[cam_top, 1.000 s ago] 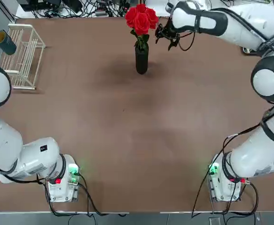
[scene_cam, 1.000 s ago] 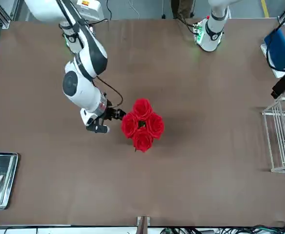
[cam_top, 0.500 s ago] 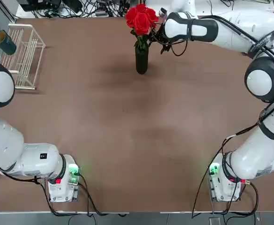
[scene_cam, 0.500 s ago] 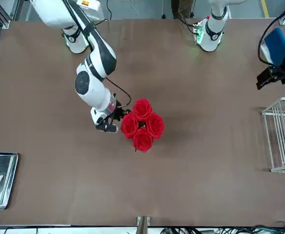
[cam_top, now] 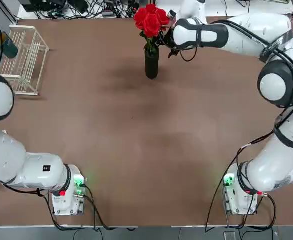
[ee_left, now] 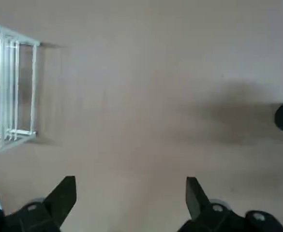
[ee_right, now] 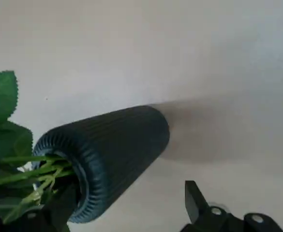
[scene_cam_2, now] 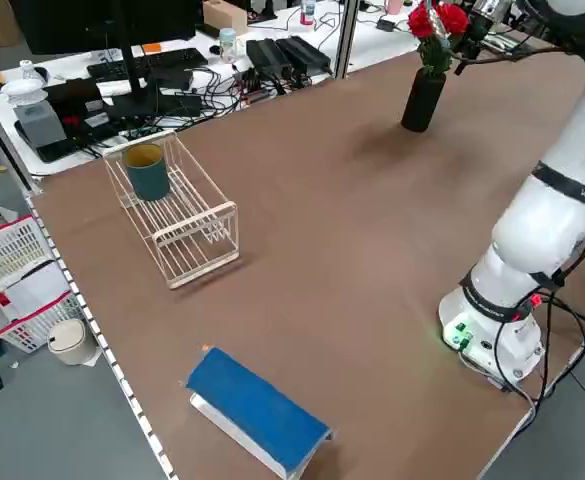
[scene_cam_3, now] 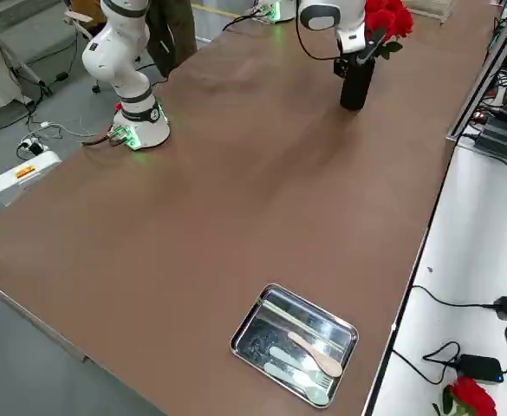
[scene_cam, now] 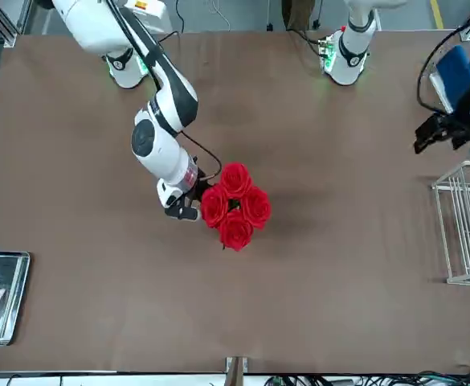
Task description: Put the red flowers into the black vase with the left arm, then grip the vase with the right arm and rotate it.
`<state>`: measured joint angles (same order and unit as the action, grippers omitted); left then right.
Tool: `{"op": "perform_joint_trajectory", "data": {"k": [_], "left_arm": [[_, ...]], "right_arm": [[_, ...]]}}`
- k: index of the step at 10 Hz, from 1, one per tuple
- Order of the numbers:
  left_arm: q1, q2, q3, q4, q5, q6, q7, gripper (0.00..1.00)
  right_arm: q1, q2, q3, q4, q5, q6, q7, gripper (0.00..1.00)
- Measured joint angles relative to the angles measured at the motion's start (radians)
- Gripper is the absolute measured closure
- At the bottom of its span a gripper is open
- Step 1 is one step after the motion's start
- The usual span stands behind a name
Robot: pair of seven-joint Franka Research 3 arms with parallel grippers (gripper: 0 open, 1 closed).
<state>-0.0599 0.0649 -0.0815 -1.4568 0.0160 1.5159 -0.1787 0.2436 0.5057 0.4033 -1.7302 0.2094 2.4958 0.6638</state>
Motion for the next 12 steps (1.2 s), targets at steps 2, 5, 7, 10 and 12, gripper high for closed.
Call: {"op": "perform_joint_trajectory", "data": {"k": [2, 5, 7, 10, 12], "left_arm": [[-0.005, -0.016, 0.003, -0.035, 0.0, 0.002, 0.014, 0.0], [0.016, -0.021, 0.01, -0.038, 0.0, 0.001, 0.037, 0.0], [0.037, -0.025, 0.011, -0.038, 0.0, 0.001, 0.037, 0.0], [0.048, -0.035, 0.014, -0.026, 0.0, 0.002, 0.037, 0.0], [0.05, -0.037, 0.014, -0.016, 0.0, 0.002, 0.037, 0.0]], "right_arm": [[0.006, 0.017, 0.005, 0.006, 0.0, 0.031, 0.013, 0.0], [0.027, 0.047, 0.005, 0.009, 0.0, 0.069, 0.034, 0.0], [0.033, 0.061, 0.005, 0.009, 0.0, 0.078, 0.035, 0.06], [0.033, 0.066, 0.005, 0.021, 0.0, 0.076, 0.034, 0.3], [0.033, 0.066, 0.005, 0.036, -0.002, 0.052, 0.033, 0.37]]}}
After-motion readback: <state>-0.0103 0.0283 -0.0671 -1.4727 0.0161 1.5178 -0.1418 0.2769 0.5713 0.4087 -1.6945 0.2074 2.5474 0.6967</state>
